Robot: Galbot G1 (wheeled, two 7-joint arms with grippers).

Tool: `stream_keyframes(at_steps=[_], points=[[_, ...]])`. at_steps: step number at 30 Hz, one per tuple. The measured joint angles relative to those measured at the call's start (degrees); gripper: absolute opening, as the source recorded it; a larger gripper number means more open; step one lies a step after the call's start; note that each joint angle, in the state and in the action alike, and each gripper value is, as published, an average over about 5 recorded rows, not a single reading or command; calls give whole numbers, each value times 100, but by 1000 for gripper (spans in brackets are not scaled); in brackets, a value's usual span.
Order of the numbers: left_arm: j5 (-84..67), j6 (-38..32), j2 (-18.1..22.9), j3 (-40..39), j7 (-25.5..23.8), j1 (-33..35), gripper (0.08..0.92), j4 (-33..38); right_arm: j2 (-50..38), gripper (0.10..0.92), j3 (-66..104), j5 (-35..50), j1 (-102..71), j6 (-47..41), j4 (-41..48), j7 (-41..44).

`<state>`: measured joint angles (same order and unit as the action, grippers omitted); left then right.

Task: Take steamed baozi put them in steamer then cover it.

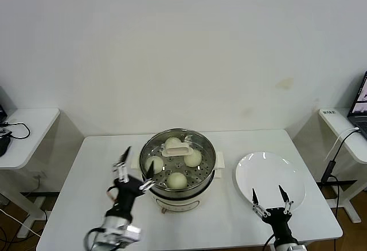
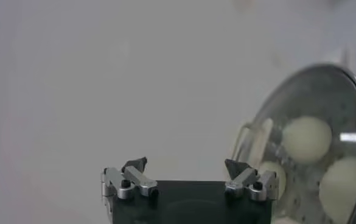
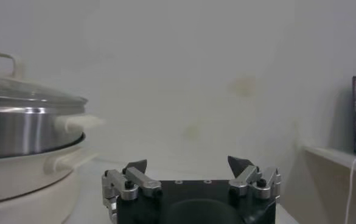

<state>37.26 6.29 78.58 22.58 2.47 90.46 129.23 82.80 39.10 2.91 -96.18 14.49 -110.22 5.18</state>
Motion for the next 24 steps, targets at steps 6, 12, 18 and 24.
stream_keyframes(at_steps=[6, 12, 18, 24], points=[[-2082, -441, 6, 559, 490, 728, 823, 21, -183, 823, -50, 104, -231, -182, -149, 87], [-3339, -779, 60, 825, 745, 1349, 823, -26, -395, 823, -77, 271, -639, -482, -448, 172], [-4015, -938, 96, 1006, 862, 1812, 823, -124, -550, 823, -140, 342, -965, -816, -710, 211], [-4312, -1066, 147, 1074, 957, 2140, 823, -164, -643, 823, -255, 400, -1157, -1219, -956, 152]])
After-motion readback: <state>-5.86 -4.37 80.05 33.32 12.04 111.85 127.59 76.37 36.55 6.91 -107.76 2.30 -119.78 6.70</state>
